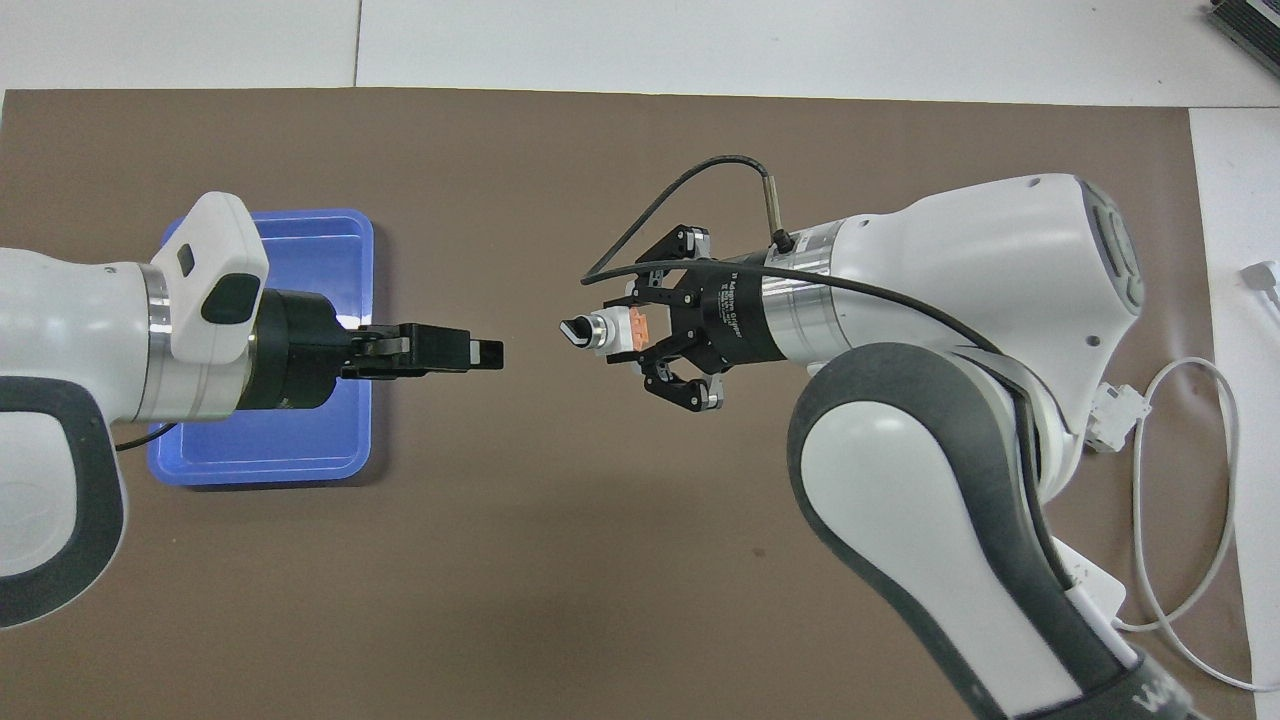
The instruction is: Turn and place switch with both arms
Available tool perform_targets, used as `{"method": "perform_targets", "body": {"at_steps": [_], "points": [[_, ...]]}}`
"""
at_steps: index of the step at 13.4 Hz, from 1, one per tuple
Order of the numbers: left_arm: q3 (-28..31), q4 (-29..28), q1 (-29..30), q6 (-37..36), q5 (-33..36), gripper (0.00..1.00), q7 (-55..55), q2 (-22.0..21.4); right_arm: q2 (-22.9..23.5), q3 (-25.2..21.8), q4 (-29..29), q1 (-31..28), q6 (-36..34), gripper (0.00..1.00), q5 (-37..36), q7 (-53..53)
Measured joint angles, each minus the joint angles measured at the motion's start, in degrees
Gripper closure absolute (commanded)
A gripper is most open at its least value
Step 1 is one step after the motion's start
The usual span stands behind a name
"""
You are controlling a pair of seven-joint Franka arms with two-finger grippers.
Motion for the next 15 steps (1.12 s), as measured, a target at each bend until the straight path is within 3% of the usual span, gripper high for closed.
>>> {"method": "perform_targets", "body": {"at_steps": [4,8,15], "points": [[-0.9,0.3,0.0,1.0,-3.3,0.62,0.2,-0.1,2.1,0.1,-0.2,5.0,4.2,1.00,0.0,6.6],[-1.2,0.4,0.0,1.2,-3.5,0.66,-0.5,-0.2,2.4,0.1,-0.3,6.4,4.4,1.00,-0.1,7.1],[-0.7,0.4,1.5,-1.0,-3.5,0.66,-16.5,-0.2,2.4,0.0,-0.2,6.5,4.4,1.00,-0.1,7.1]]}}
